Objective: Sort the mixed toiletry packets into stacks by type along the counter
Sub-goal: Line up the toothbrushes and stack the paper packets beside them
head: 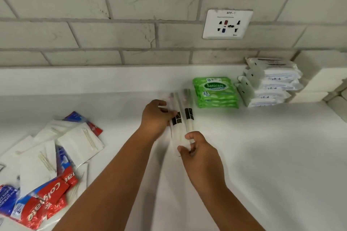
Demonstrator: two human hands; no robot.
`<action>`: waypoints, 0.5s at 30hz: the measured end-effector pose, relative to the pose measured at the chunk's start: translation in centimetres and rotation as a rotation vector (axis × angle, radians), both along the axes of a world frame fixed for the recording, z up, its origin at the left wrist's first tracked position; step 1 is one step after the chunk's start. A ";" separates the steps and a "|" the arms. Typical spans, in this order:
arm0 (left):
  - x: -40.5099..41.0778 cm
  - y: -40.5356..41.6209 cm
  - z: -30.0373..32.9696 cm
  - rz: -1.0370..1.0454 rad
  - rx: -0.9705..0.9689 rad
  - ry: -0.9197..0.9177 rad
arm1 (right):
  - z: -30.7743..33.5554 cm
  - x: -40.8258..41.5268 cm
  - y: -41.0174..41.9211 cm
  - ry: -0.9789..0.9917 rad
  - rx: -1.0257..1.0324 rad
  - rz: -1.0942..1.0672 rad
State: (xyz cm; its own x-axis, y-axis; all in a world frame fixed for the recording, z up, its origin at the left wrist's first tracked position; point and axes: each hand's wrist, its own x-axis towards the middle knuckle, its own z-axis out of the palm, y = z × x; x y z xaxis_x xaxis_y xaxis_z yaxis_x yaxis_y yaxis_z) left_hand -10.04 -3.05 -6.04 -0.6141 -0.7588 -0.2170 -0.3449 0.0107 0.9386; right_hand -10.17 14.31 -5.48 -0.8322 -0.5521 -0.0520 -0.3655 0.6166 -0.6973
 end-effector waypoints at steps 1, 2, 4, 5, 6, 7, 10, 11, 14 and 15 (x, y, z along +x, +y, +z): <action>-0.4 -0.2 -0.3 0.000 -0.059 -0.034 | 0.1 -0.4 -0.2 0.045 0.033 0.033; -0.8 -0.3 -0.5 0.001 -0.118 -0.071 | 0.0 -0.8 -0.3 0.076 0.056 0.061; -1.4 -0.3 -0.9 0.007 -0.209 -0.124 | -0.1 -1.5 -0.4 0.114 0.097 0.120; -1.6 -0.4 -1.0 0.011 -0.234 -0.145 | -0.3 -1.8 -0.5 0.136 0.117 0.150; -1.7 -0.4 -1.1 0.015 -0.256 -0.162 | -0.4 -2.0 -0.5 0.167 0.127 0.172; -1.9 -0.4 -1.1 0.021 -0.287 -0.182 | -0.6 -2.2 -0.6 0.210 0.119 0.185; -1.4 -0.2 -1.5 0.025 -0.528 -0.246 | -1.6 -3.2 -0.5 0.387 -0.003 0.155; -0.9 0.1 -1.6 0.007 -0.612 -0.230 | -2.1 -3.8 -0.4 0.430 -0.059 0.149; 1.4 1.5 -1.8 -0.159 -0.778 -0.192 | -3.1 -6.1 -0.6 0.475 -0.128 0.177; 2.1 2.1 -2.1 -0.223 -0.818 -0.219 | -3.6 -6.7 -0.8 0.472 -0.132 0.178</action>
State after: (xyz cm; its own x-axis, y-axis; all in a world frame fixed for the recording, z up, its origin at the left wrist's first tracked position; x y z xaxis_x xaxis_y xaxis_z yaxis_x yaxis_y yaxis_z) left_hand -7.94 -0.98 -8.17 -0.7747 -0.5955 0.2126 -0.4266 0.7404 0.5195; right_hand -16.88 13.50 -9.06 -0.6403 -0.6639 0.3864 -0.7505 0.4337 -0.4987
